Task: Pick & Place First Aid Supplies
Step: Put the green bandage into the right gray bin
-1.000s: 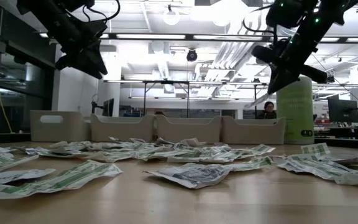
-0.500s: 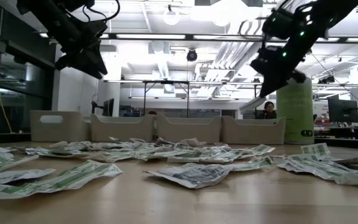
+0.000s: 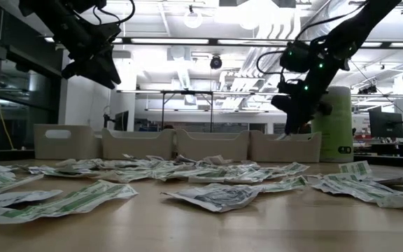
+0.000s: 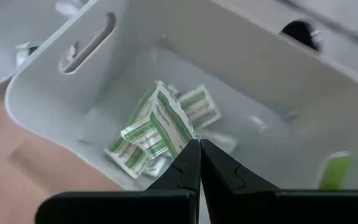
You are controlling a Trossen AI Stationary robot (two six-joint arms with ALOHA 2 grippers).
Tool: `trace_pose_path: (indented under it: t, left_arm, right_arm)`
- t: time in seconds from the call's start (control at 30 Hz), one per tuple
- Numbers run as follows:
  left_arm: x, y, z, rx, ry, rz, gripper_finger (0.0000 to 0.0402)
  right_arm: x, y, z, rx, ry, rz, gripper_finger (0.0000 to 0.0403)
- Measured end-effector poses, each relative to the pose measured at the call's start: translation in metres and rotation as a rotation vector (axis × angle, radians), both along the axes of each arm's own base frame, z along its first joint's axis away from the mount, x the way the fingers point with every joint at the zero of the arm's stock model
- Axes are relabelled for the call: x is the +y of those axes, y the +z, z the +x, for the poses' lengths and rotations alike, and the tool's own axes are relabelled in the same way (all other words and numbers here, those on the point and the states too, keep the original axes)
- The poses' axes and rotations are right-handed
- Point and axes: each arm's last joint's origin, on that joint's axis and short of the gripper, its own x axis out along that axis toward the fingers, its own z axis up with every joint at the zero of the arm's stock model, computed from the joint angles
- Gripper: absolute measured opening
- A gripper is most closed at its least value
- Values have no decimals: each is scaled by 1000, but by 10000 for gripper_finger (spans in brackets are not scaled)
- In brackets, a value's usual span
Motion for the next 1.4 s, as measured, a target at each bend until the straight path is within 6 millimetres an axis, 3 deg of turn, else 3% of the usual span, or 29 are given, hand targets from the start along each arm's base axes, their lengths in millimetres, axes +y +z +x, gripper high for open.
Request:
trace_pose_path:
  t: [0.2, 0.57, 0.7, 0.9, 1.1, 1.4]
  left_arm:
    - [0, 0, 0, 0, 0, 0, 124]
    - [-1, 0, 0, -6, -21, -16, 124]
    - [-1, 0, 0, -5, -28, -16, 124]
    - [-1, 0, 1, -8, -47, -24, 124]
    - [-2, 0, 1, -4, -82, -22, 124]
    - [-3, 0, 1, -1, -115, -19, 124]
  right_arm:
    - [0, -4, 1, -36, -21, 54, 15]
    - [4, -5, -2, -146, -155, 193, 149]
    - [8, 6, -6, -180, -173, 187, 175]
    - [19, 31, -16, -295, -205, 188, 180]
    - [46, 43, -16, -356, -133, 311, 181]
    - [101, 35, -7, -223, -145, 535, 181]
